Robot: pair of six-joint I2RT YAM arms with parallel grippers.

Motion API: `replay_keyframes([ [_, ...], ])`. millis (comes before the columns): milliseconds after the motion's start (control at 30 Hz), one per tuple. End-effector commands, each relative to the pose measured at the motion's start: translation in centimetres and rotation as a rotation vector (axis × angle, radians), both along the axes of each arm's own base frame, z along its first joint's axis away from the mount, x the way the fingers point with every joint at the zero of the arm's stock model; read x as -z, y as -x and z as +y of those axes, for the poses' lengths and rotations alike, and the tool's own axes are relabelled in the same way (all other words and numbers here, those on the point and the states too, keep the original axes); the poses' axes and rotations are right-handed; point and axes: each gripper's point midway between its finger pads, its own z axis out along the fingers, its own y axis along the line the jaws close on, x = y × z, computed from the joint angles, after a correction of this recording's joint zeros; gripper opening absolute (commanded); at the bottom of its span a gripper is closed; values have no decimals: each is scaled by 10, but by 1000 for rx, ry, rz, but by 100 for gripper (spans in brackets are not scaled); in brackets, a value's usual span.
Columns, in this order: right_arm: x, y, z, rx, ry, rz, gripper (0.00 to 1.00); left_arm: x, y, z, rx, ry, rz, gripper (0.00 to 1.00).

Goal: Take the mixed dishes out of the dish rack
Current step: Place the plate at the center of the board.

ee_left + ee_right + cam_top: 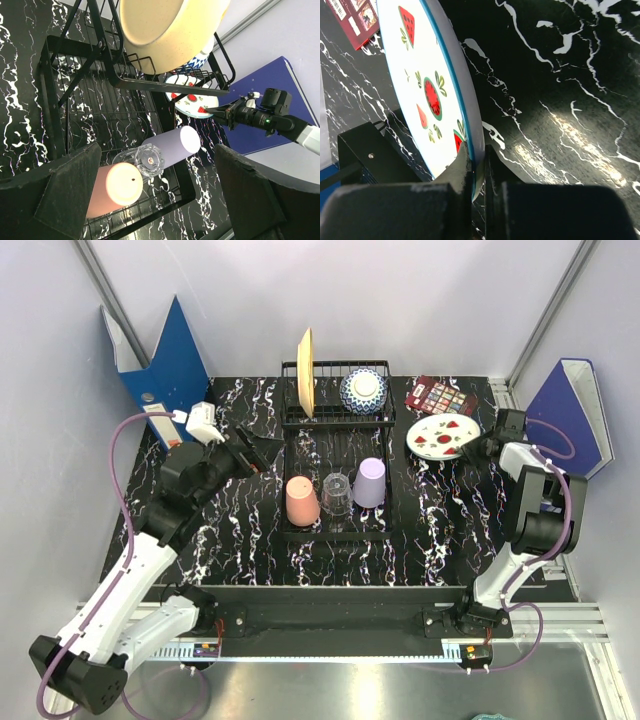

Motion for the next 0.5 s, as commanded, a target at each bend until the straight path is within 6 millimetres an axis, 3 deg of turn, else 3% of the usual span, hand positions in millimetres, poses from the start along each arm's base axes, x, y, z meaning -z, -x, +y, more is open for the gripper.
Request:
replay_keyframes([
  [0,7,-5,1,-9,19,-10,0,-15,2,-2,17,18,-54,99],
  [333,61,-3,1,-31,45,143,0,-2,1,-5,27,16,-24,99],
  [433,62,-6,3,-34,47,145,0,1,0,-6,29,12,-19,99],
  [467,61,-5,3,-29,50,148,6,0,0,-6,29,10,-22,99],
])
